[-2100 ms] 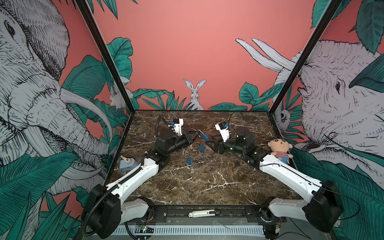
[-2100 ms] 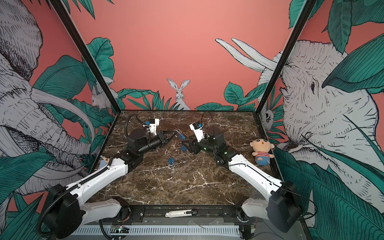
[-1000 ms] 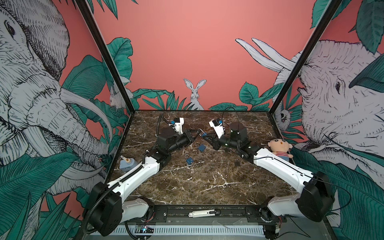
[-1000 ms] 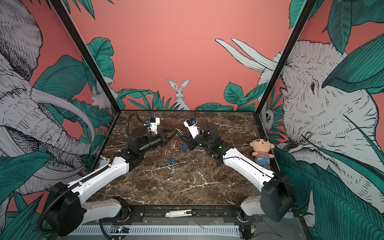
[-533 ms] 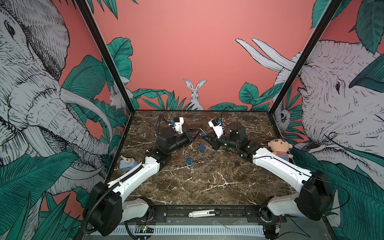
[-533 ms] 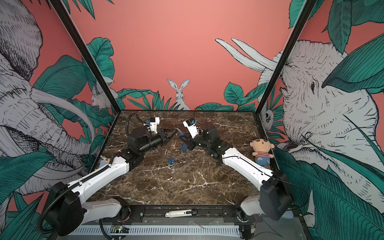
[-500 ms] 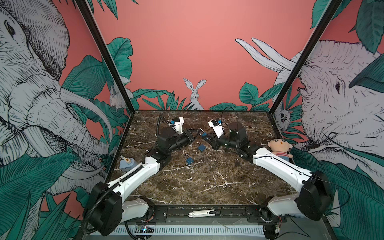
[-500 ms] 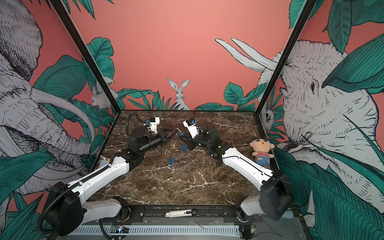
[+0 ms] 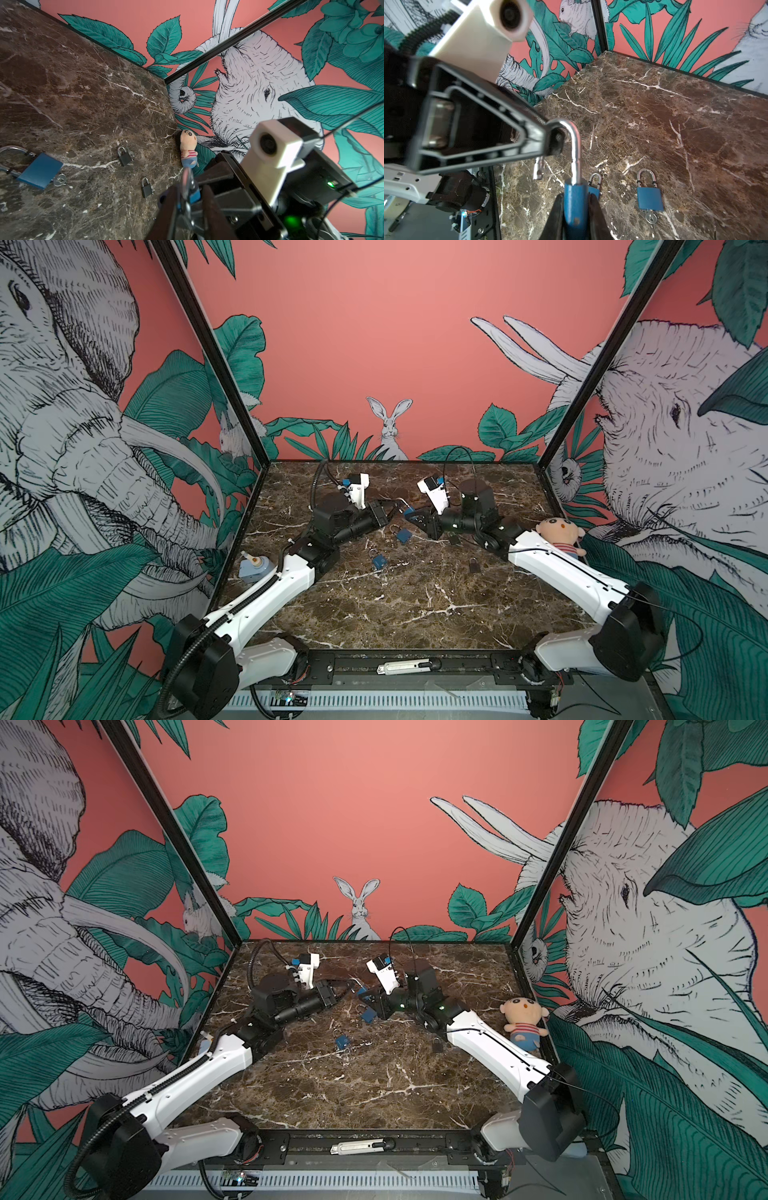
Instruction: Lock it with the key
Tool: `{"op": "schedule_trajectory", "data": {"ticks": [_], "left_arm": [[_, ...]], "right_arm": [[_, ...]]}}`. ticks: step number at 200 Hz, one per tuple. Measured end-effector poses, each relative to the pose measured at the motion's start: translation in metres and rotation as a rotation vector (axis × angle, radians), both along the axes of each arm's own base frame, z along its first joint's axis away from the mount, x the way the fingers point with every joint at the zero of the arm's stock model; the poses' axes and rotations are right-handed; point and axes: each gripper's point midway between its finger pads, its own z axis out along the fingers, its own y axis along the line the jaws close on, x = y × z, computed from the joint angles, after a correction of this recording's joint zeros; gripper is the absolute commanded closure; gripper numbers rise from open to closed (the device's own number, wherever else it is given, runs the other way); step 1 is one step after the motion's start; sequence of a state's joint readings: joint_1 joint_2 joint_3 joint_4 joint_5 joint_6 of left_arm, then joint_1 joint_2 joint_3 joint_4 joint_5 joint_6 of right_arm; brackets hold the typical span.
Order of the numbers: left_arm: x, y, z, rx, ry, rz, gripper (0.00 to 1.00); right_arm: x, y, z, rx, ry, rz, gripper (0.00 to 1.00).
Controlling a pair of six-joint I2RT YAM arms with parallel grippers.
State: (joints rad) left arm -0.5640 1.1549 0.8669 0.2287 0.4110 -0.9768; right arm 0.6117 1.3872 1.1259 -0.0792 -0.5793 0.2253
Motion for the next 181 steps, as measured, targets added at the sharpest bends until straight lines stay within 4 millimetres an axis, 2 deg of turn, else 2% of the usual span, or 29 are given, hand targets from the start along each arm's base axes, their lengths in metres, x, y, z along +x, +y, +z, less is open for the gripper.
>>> {"op": "schedule_trajectory", "data": {"ticks": [34, 55, 72, 97, 143, 181], "left_arm": [[0.005, 0.024, 0.010, 0.057, -0.061, 0.020, 0.62], [0.005, 0.029, 0.011, 0.108, -0.084, -0.007, 0.62], [-0.002, 0.023, 0.018, 0.138, -0.117, -0.082, 0.62], [-0.013, 0.011, 0.022, 0.143, -0.144, -0.198, 0.61], [-0.035, -0.008, 0.006, 0.135, -0.098, -0.369, 0.59], [-0.049, -0.014, 0.009, 0.113, -0.100, -0.439, 0.61]], "right_arm": [[-0.007, -0.013, -0.011, -0.022, 0.112, 0.022, 1.00], [-0.017, -0.019, -0.020, -0.035, 0.182, 0.049, 1.00], [-0.026, -0.021, -0.021, -0.031, 0.224, 0.079, 1.00], [-0.038, -0.022, -0.013, 0.002, 0.252, 0.129, 1.00], [-0.055, -0.022, 0.006, 0.074, 0.291, 0.208, 1.00], [-0.061, -0.019, 0.016, 0.123, 0.324, 0.247, 1.00]]}}
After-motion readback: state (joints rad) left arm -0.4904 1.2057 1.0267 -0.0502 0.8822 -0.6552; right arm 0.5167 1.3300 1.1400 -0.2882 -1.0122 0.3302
